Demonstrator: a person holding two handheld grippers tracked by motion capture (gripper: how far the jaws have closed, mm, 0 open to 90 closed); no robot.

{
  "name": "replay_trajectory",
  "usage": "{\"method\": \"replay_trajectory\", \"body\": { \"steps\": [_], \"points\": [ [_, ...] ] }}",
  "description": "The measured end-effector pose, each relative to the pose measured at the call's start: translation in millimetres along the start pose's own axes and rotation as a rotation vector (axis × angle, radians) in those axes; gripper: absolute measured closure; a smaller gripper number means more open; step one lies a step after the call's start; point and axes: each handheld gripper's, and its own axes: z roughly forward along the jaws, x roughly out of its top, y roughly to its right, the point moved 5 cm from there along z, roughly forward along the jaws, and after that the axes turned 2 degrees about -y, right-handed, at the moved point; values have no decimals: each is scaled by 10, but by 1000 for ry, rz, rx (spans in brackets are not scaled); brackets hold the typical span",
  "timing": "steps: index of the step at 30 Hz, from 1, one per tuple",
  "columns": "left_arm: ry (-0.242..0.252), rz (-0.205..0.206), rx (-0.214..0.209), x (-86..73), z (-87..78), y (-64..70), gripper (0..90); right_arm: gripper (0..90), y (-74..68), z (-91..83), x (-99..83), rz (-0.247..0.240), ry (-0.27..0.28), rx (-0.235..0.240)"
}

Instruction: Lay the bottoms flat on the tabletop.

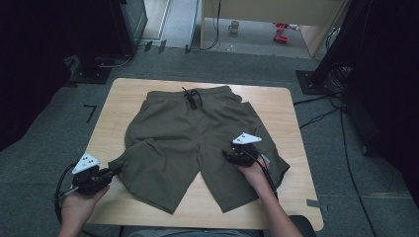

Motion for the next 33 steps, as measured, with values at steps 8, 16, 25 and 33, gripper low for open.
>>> {"method": "replay_trajectory", "body": {
  "steps": [8,16,25,33],
  "points": [
    [-22,25,7,-182,-137,144,880,492,0,-1,0,-1,-1,-2],
    [-6,24,17,-212,-225,203,775,491,-1,-4,-3,2,-2,-2],
    [74,-29,72,47,-192,-72,744,492,0,-3,-3,1,-1,-3],
    [67,0,110,268,95,-263,762,492,-1,-5,-5,2,-4,-2]
  ]
}}
